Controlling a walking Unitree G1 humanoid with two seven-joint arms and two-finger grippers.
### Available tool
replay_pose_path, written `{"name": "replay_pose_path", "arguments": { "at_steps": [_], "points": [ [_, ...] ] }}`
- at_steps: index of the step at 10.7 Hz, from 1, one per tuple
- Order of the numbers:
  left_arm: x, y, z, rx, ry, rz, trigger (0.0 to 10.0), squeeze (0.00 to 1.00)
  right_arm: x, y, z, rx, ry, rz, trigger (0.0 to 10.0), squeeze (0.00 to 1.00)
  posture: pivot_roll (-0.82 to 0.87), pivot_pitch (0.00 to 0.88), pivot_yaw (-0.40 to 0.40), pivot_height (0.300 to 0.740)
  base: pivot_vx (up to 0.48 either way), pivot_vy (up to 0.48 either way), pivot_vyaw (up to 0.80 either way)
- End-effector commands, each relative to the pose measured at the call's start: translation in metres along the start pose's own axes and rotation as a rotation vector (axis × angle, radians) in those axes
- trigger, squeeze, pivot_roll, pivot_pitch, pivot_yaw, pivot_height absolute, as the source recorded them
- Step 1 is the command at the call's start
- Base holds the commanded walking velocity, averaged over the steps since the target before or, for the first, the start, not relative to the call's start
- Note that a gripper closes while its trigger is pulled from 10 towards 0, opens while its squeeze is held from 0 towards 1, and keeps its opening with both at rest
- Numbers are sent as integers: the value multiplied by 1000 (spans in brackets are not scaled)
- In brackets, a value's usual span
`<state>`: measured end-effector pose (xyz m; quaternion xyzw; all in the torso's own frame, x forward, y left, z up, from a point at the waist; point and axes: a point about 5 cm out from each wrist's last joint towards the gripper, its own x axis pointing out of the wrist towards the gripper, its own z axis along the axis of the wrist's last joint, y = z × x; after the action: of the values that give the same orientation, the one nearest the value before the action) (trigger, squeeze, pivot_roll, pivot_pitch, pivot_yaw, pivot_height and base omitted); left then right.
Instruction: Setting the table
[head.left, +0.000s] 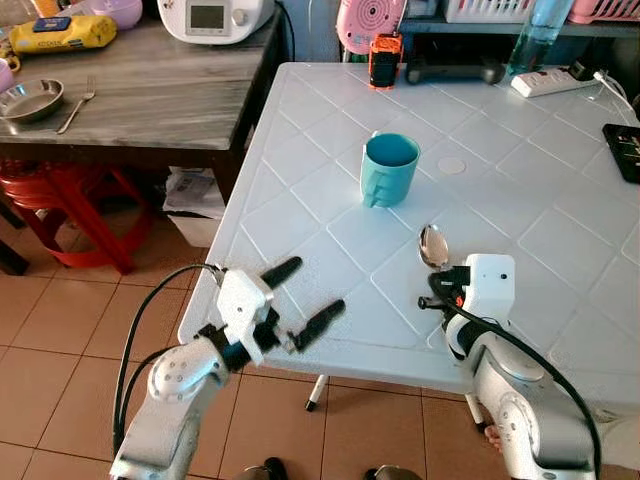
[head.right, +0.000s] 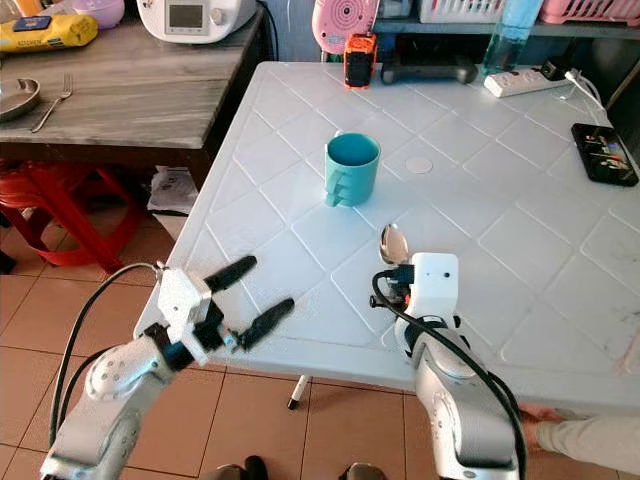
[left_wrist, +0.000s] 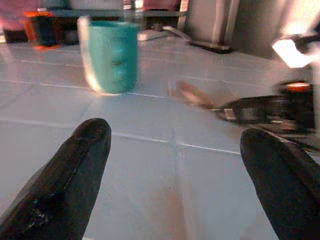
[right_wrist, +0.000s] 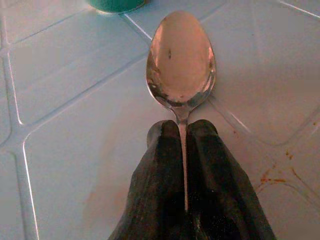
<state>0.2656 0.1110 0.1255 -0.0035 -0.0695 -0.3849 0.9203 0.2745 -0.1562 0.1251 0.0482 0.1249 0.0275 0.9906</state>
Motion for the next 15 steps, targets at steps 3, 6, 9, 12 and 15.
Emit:
{"name": "replay_pose_path", "arguments": {
  "at_steps": [3,6,9,12,15],
  "points": [
    [2,26,-1,15,15,256,10000,0,1,0,15,29,-105,-14,0,0,-187,168,63,740,0,0,0],
    [4,38,-1,-22,4,424,10000,0,-7,10,48,49,-312,8,6235,0,-188,169,58,740,0,0,0],
    [12,35,0,-62,5,449,10000,0,-9,13,57,38,-388,-19,10000,0,-191,166,58,740,0,0,0],
    [15,33,0,-73,13,437,10000,0,-9,13,56,35,-398,-26,10000,0,-189,165,61,740,0,87,0],
    [15,33,-1,-77,21,436,10000,0,-8,14,55,34,-396,-24,10000,0,-187,164,61,740,0,321,0]
  ]
}}
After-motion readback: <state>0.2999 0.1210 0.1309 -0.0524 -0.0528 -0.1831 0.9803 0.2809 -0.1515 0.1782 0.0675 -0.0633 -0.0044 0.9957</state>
